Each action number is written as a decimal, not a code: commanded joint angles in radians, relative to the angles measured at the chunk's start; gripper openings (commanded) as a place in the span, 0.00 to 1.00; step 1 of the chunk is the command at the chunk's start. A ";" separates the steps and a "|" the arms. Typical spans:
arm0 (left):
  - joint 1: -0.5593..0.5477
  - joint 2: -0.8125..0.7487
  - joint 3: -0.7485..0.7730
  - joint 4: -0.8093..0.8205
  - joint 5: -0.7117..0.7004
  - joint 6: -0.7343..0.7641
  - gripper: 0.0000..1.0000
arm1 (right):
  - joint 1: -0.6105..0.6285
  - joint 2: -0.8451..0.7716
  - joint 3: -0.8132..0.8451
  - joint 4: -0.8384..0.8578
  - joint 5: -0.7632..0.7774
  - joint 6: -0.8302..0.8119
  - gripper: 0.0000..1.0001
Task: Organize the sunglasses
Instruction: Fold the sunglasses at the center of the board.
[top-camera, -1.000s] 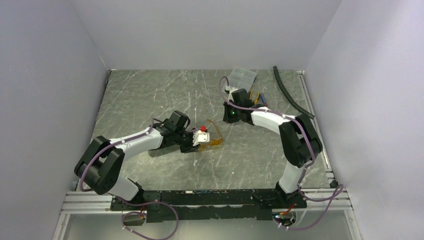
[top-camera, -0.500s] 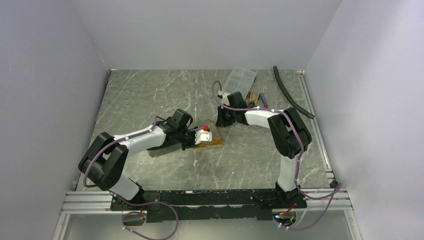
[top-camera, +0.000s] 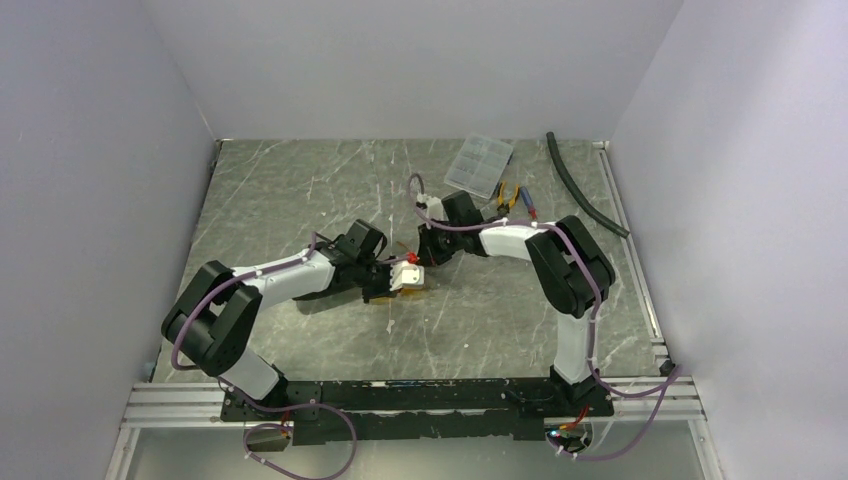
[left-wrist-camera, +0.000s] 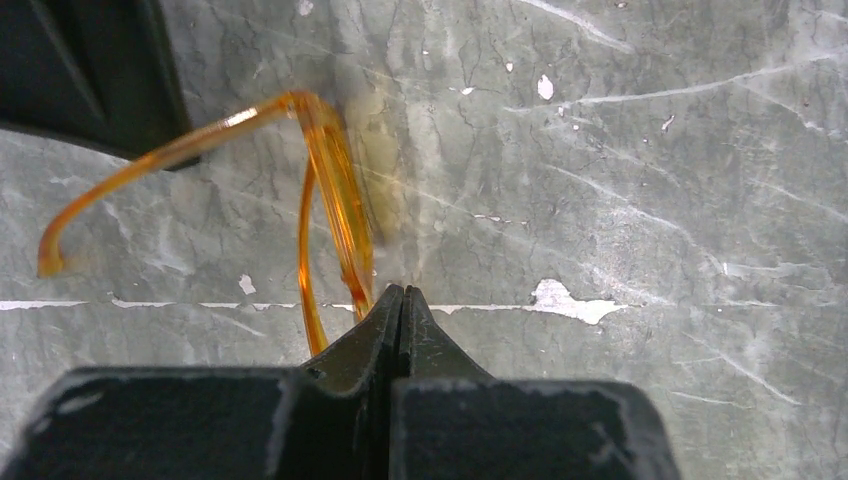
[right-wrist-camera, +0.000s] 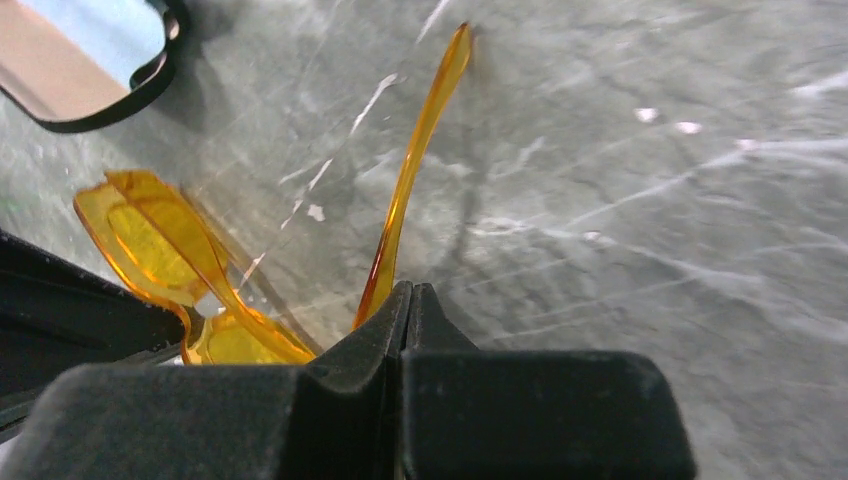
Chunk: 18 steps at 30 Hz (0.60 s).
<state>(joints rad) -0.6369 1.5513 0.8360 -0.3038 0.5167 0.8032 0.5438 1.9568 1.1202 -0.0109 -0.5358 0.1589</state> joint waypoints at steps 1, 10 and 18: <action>-0.004 -0.015 0.033 -0.012 -0.003 0.015 0.03 | 0.032 -0.009 -0.001 -0.010 -0.011 -0.049 0.00; 0.047 -0.141 0.077 -0.219 0.012 0.138 0.46 | 0.029 0.004 0.022 -0.053 0.062 -0.041 0.00; 0.129 -0.134 0.070 -0.279 0.024 0.213 0.50 | 0.028 -0.002 0.021 -0.055 0.064 -0.048 0.00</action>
<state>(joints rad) -0.5152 1.4239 0.9012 -0.5243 0.5102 0.9508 0.5777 1.9568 1.1229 -0.0372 -0.5175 0.1383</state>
